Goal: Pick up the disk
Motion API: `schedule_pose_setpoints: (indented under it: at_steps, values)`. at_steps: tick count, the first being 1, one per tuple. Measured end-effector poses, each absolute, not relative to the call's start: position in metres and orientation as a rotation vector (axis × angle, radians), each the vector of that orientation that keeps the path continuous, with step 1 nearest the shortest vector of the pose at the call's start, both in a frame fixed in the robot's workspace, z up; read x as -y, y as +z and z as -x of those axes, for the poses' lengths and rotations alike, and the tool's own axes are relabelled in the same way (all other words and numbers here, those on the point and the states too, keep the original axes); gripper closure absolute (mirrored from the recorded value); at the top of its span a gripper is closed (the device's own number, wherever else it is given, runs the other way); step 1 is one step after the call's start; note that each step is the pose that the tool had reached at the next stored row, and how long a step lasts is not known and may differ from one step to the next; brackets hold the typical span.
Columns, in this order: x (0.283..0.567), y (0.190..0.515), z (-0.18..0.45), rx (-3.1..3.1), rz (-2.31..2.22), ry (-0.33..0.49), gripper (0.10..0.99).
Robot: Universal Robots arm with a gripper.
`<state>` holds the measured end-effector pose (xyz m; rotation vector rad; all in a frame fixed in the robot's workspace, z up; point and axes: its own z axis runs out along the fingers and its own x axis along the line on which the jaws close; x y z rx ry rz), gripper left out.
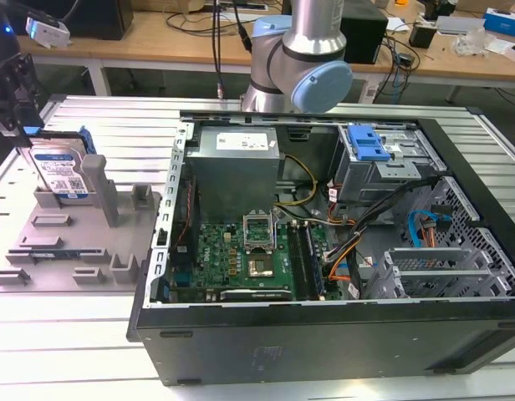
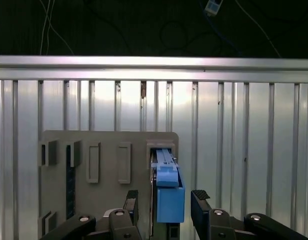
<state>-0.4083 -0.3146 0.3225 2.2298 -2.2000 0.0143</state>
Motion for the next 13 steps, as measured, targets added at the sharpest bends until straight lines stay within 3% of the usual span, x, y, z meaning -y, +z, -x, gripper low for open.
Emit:
schedule_pose_setpoints:
  at_steps: [13]
  values:
    - [0.314,0.311,0.410,2.199,-2.232,0.016,0.545]
